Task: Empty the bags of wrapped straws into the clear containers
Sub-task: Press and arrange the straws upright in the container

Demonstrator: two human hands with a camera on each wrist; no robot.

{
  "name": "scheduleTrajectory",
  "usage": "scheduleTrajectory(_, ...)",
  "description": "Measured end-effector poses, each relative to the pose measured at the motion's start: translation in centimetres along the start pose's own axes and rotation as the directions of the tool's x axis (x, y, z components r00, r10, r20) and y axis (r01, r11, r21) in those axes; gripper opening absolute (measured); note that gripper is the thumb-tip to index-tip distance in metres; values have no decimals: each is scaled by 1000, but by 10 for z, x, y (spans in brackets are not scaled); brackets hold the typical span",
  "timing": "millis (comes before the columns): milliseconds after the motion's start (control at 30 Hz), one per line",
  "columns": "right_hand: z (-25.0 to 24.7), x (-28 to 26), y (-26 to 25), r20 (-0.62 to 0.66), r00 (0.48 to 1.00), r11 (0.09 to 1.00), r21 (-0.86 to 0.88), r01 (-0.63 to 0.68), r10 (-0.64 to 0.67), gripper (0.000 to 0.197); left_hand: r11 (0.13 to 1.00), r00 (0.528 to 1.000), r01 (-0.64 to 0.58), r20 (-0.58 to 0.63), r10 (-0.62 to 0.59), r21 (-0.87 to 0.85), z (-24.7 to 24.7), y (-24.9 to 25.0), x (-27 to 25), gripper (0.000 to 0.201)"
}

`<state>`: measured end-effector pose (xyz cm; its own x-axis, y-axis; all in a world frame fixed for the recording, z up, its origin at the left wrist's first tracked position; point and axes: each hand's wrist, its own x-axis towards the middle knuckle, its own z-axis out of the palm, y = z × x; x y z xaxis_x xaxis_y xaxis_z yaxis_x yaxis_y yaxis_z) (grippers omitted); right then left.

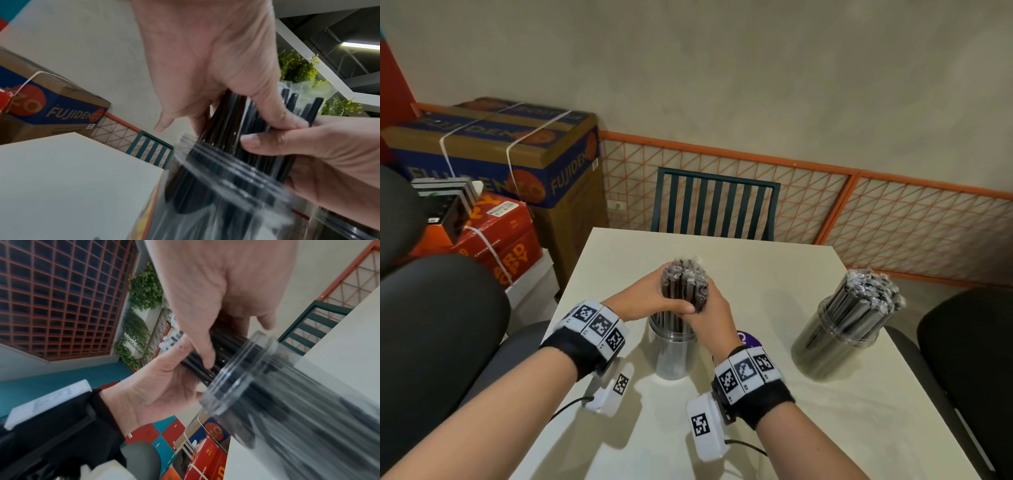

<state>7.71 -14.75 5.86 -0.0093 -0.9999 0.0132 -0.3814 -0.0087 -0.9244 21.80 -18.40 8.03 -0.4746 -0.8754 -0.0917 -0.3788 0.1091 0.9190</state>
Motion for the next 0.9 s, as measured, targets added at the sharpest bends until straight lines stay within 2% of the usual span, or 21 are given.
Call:
scheduleTrajectory(67,-12,1,-9,39,999,999,-38,34,-32,50,997,999,-19,-37,22,75,-7,6,0,46)
scheduleTrajectory(133,-30,5,-20,163,986,997,-65,29,-18,49,989,998,-46,-37,52,144,-17,14,-2,46)
scheduleTrajectory(233,-54,20,-32,365,931,983,-174,52,15,44,975,998,-52,36,45,215,-27,21,-6,46)
scheduleTrajectory(400,-58,33,-29,512,857,930,-340,139,59,38,971,997,1,77,-19,238,-21,10,-9,49)
scheduleTrajectory(500,-51,26,-13,496,864,910,-392,137,84,51,970,992,32,111,-60,243,-11,-3,-12,65)
scheduleTrajectory(567,-50,19,-3,481,874,929,-349,123,65,68,970,989,19,136,-53,242,-6,-9,-17,80)
scheduleTrajectory(633,-49,12,3,484,874,955,-279,102,48,83,975,992,34,113,-60,218,-2,-13,-22,92)
scheduleTrajectory(700,-43,5,5,452,891,972,-221,80,30,89,975,997,42,51,-55,219,5,-18,-25,100)
scheduleTrajectory(733,-39,3,5,417,909,975,-210,74,20,89,968,998,50,21,-57,244,8,-20,-25,98)
scheduleTrajectory(800,-30,1,6,324,946,974,-214,77,-3,85,950,995,103,-47,-93,296,11,-18,-22,75)
scheduleTrajectory(867,-28,3,6,243,970,971,-225,84,-27,73,928,993,117,-37,-111,354,6,-12,-19,43)
scheduleTrajectory(900,-30,5,4,217,976,970,-229,76,-26,66,921,996,85,-4,-90,380,3,-8,-18,36)
